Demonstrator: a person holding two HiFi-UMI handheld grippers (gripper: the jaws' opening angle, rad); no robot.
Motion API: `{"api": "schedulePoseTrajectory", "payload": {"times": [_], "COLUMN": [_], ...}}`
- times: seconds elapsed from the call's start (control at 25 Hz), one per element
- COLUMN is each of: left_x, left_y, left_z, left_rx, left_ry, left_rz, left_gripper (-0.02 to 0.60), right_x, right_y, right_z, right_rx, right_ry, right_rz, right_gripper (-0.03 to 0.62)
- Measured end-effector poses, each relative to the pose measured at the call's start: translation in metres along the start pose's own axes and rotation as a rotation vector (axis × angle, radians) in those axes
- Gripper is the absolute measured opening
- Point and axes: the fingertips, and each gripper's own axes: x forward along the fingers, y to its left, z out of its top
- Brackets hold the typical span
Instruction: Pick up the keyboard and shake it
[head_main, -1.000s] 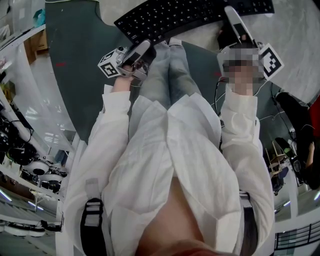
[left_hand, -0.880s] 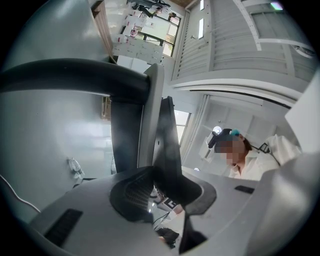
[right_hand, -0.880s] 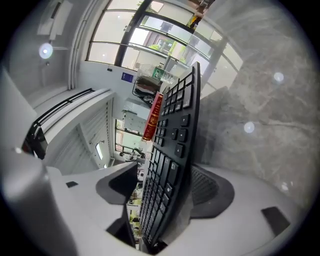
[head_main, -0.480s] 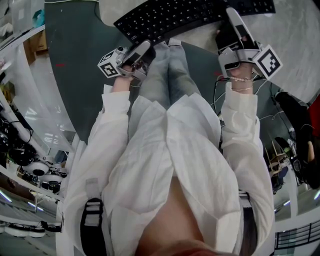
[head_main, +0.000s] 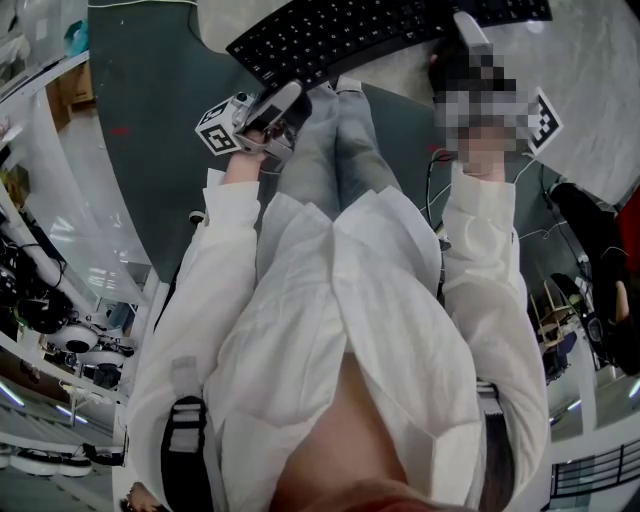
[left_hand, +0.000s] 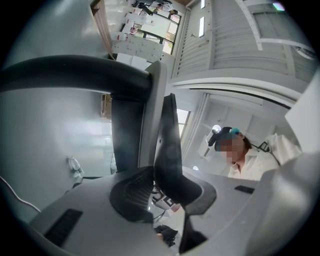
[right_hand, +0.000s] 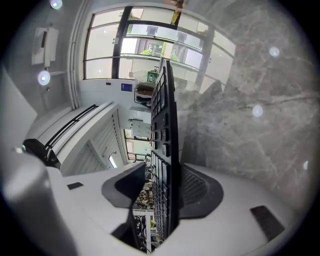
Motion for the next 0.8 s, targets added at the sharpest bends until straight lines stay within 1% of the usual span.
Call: {"api": "schedulePoseTrajectory", "payload": {"times": [0.16,0.36,0.6,0.72,0.8], "left_x": [0.0,0.001,0.001,0.0,0.0], "left_y": [0.001,0.001,0.002,0.003,0.003], "left_z": [-0.001,-0.002,-0.002,-0.002,-0.002], "left_rx": [-0.002,-0.003,-0.003,-0.003,-0.005], "left_ry": [0.009,0.01,0.015,0.013,0.011], "left_rz": [-0.004,-0.011,-0.004,0.0,-0.002], "left_gripper": [0.11,0.112,0.114,0.114,0.114], "right_x": [0.002,0.004,0.02,0.025,0.024], "right_y": [-0.001,0.002,0.007,0.009,0.007], "right_z": [0.0,0.002,-0.005,-0.007,-0.007], "right_rx": [-0.001,0.014,-0.015,-0.029,-0.025], "right_ry": [0.007,0.004,0.082,0.091,0.081], "right_rz": [-0.003,0.037,0.046,0.042,0.032], "right_gripper": [0.223,0.222,0.218,0.215,0.191]}}
